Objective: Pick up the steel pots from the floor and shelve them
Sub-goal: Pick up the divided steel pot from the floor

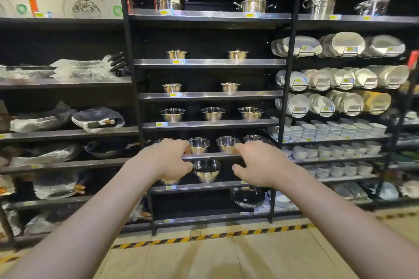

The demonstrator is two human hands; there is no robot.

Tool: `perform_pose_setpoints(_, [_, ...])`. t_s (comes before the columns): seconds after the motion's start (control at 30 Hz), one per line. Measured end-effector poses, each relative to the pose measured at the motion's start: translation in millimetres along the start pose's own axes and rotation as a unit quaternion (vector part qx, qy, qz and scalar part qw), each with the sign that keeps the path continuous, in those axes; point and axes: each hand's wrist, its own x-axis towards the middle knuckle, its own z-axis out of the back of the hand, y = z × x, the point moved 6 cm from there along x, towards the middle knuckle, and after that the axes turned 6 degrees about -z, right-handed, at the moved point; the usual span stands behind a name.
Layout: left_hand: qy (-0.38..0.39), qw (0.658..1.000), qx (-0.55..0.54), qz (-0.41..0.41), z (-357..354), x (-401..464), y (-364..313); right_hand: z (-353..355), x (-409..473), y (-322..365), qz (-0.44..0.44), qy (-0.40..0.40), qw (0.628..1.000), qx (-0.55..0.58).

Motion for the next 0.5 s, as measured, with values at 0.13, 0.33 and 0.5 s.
perform_pose_setpoints(0.13, [0.021,0.999,-0.002,-0.024,-18.2,48.7,-19.0,-10.0,11.1,-33.5,-0.005,-0.018,1.0,-0.004])
perform_pose_setpoints(0.33, [0.032,0.998,0.003,-0.055,-38.7,158.1,-65.7,-27.8,53.8,-128.6,-0.036,-0.002,0.999,-0.015])
perform_pose_setpoints(0.5, [0.016,0.998,-0.011,-0.068,-37.4,261.1,-105.5,-27.4,117.7,-217.8,-0.059,0.002,0.998,-0.036])
